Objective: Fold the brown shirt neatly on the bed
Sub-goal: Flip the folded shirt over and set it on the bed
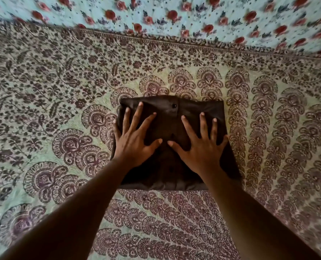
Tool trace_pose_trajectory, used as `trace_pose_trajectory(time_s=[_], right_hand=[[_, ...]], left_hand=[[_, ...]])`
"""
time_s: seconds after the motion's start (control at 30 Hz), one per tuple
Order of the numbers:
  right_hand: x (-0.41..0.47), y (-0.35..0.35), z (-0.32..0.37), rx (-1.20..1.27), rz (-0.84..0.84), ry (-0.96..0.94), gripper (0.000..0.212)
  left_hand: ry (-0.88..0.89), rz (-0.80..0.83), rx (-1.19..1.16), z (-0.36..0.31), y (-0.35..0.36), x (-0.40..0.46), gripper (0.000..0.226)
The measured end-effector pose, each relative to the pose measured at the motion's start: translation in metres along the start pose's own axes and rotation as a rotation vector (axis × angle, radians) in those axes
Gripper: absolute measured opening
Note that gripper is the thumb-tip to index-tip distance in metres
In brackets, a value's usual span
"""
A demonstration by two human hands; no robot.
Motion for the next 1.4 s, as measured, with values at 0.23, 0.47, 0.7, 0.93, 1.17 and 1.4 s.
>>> trace_pose_trajectory(time_s=[0.23, 0.47, 0.7, 0.93, 1.17, 1.4], right_hand=[[-0.015, -0.044, 0.058, 0.014, -0.247, -0.173, 0.049], [-0.002, -0.06, 0.123, 0.584, 0.282, 0.096, 0.056], [-0.002, -0.058, 0.126, 0.435, 0.307, 0.239, 0.05], [-0.024, -0.09, 0.099, 0.679, 0.234, 0.299, 0.041], [-0.083, -0.187, 0.058, 0.894, 0.218, 0.186, 0.037], [-0.156, -0.235, 0.064, 1.226, 0.4, -0.094, 0.058]], left_hand=[[-0.704, -0.181, -0.074, 0.024, -0.036, -0.058, 0.088], [-0.342, 0.112, -0.626, 0.015, -0.067, -0.041, 0.034], [-0.462, 0.429, -1.438, 0.003, -0.045, -0.083, 0.039], [-0.742, -0.063, -1.238, 0.032, -0.038, -0.117, 0.022], [-0.823, 0.0, -1.307, 0.021, -0.054, -0.151, 0.022], [-0.789, -0.039, -1.788, -0.019, -0.062, -0.2, 0.072]])
Point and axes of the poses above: each hand's wrist, its own x-axis towards the middle knuckle, its own y-axis out of the palm, z = x × y, the point moved 6 cm from there along x, towards the middle knuckle, and after that the axes turned 4 degrees about -x, right-handed, at the moved point
